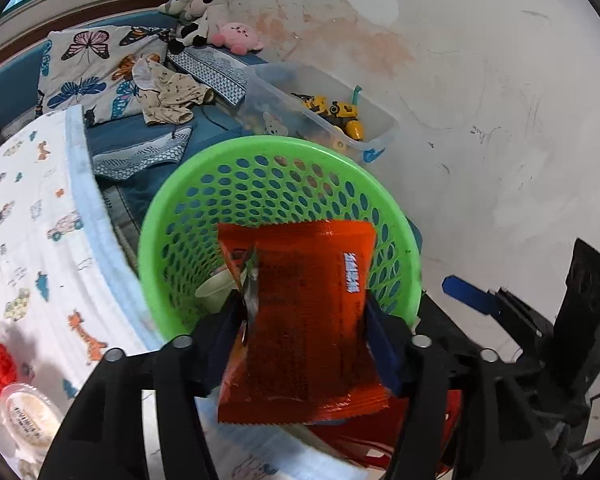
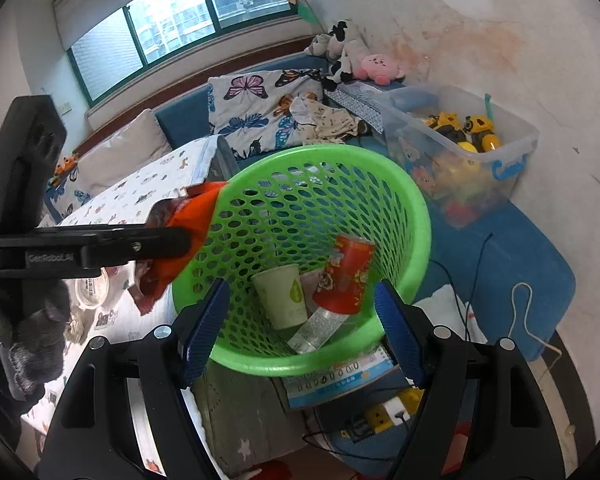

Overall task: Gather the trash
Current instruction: 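Open the left gripper to drop the red wrapper into the basket, then move the left gripper toward the crumpled tissue on the bed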

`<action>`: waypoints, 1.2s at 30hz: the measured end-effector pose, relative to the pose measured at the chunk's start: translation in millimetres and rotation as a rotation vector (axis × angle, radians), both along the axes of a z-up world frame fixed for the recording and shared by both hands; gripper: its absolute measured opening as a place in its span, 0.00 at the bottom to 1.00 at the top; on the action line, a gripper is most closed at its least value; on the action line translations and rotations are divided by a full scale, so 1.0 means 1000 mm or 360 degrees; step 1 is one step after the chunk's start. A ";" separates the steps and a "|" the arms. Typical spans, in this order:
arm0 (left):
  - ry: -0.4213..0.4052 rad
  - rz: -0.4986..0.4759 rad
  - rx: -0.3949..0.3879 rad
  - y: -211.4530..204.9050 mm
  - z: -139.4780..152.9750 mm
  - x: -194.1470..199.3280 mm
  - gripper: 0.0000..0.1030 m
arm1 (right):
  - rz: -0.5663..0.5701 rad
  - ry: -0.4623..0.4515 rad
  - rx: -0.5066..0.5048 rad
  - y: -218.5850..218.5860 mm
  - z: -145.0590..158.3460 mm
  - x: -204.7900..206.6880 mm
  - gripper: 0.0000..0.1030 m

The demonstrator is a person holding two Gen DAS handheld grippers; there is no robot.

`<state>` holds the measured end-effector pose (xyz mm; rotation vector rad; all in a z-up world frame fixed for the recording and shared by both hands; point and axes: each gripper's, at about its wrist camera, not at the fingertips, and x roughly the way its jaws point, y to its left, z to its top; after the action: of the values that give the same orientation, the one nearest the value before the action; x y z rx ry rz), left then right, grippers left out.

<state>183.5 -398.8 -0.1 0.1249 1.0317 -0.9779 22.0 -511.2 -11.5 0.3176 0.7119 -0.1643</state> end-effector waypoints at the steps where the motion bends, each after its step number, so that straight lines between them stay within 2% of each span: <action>1: 0.0004 0.0000 -0.0005 -0.002 -0.001 0.000 0.64 | -0.0005 -0.0002 0.0002 -0.001 0.000 -0.001 0.73; 3: -0.0001 0.0011 -0.0018 -0.004 -0.003 0.000 0.68 | -0.0011 -0.0006 0.0012 -0.002 -0.001 -0.003 0.73; 9: -0.0006 0.0035 -0.0042 0.008 -0.003 0.002 0.71 | -0.0007 -0.0019 0.0025 -0.002 0.001 -0.005 0.73; 13: -0.0065 0.0082 -0.0047 0.028 0.006 -0.001 0.71 | 0.0010 -0.0027 0.0024 0.003 0.003 -0.006 0.73; 18: -0.0143 0.0173 -0.0049 0.068 0.016 -0.013 0.71 | 0.0049 -0.0043 0.0030 0.015 0.006 -0.007 0.74; 23: -0.0171 0.0286 -0.0040 0.120 0.013 -0.026 0.71 | 0.0098 -0.0054 0.0037 0.031 0.008 -0.006 0.75; 31: -0.0273 0.0568 0.0087 0.195 0.000 -0.034 0.71 | 0.0203 -0.0057 0.0025 0.060 0.010 0.002 0.76; 36: -0.0298 0.0716 0.0161 0.228 -0.013 -0.031 0.71 | 0.0262 -0.0047 0.0025 0.074 0.008 0.010 0.76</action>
<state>152.0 -170.4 -13.1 0.0620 0.8850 -0.4957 31.8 -436.8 -3.8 0.2747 0.7068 0.0022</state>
